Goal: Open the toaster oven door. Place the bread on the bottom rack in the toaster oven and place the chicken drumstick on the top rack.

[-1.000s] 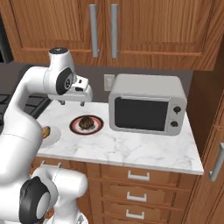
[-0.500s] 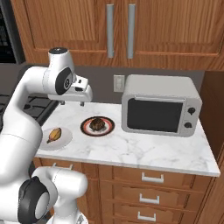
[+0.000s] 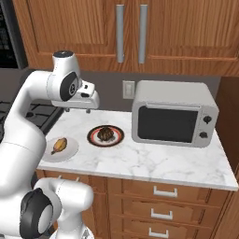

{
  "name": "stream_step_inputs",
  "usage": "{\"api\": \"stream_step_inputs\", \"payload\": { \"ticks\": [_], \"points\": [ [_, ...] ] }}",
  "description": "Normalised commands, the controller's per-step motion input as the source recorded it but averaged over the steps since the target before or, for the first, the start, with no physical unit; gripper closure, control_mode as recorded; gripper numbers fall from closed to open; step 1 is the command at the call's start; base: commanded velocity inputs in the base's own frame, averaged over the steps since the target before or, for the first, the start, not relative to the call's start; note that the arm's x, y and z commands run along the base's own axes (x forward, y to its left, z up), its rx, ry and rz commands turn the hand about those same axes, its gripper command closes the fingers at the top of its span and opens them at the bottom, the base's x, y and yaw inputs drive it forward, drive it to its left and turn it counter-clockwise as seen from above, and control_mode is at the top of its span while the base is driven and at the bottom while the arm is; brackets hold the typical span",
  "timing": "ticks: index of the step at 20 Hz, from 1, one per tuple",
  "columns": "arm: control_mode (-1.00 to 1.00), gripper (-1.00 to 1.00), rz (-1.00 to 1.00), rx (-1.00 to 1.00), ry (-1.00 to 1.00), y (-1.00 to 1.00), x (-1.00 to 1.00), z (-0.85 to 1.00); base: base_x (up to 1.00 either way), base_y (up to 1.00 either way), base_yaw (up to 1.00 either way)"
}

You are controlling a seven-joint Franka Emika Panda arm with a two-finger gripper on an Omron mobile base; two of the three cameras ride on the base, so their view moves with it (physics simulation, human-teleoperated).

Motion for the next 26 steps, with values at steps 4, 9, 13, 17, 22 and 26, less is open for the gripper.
{"api": "stream_step_inputs", "payload": {
  "ticks": [4,9,13,17,22,26],
  "points": [
    [1.0,-1.0,0.0,0.0,0.0,0.0,0.0,0.0,0.3,0.27,0.0],
    [1.0,-1.0,0.0,0.0,0.0,0.0,0.0,0.0,0.4,0.08,0.0],
    [1.0,-1.0,0.0,0.0,0.0,0.0,0.0,0.0,0.34,0.0,0.0],
    [1.0,-1.0,0.0,0.0,0.0,0.0,0.0,0.0,0.33,0.0,0.0],
    [1.0,-1.0,0.0,0.0,0.0,0.0,0.0,0.0,0.33,0.01,0.0],
    [1.0,-1.0,0.0,0.0,0.0,0.0,0.0,0.0,0.0,0.0,0.0]
  ]
}}
